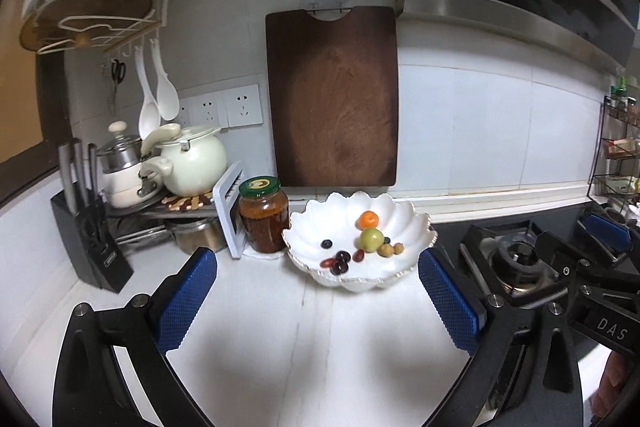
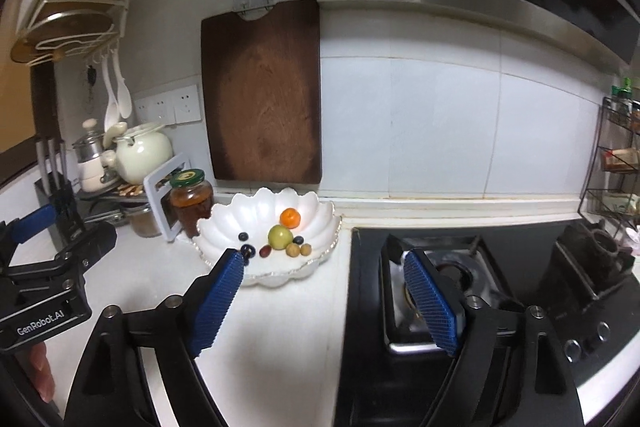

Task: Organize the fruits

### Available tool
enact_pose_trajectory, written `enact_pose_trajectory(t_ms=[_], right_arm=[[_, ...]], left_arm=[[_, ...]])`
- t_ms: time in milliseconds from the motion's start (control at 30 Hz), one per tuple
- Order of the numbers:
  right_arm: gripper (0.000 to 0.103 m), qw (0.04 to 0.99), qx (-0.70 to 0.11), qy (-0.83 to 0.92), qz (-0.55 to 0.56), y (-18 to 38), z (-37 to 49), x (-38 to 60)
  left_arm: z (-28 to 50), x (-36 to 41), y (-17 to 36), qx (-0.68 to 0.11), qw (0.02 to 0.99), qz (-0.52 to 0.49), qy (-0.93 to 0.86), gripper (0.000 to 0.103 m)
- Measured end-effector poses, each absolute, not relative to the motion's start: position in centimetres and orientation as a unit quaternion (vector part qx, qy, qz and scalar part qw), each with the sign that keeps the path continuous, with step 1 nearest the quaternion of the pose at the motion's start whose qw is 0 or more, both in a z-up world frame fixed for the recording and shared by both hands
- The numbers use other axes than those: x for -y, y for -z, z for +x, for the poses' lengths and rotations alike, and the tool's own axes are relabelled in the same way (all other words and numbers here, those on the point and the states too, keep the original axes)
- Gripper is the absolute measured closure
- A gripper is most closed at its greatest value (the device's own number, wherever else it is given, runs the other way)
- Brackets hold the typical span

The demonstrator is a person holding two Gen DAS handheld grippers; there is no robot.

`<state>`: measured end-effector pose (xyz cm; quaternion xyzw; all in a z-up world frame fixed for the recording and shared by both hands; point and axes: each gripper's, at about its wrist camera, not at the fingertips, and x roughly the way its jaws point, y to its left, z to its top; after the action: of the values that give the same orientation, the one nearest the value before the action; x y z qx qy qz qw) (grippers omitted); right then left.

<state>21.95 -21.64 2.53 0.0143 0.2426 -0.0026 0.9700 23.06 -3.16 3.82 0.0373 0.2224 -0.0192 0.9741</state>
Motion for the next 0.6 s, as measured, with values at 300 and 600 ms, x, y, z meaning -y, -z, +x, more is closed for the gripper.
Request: enact_pose_trajectory(t_ms=[300,600], right_arm=[[0.016,0.972,-0.233,0.012,0.004,-2.9,14.4,21.6],[0.016,0.974,-0.225,0.018,0.003,-2.9,8.9,21.7]], left_arm=[[16.0,3.3,-3.7,-0.218,0.975,0.037,0.021,0.000],[10.8,3.5,-3.5,-0.218,0.974,0.043,0.035,0.000]])
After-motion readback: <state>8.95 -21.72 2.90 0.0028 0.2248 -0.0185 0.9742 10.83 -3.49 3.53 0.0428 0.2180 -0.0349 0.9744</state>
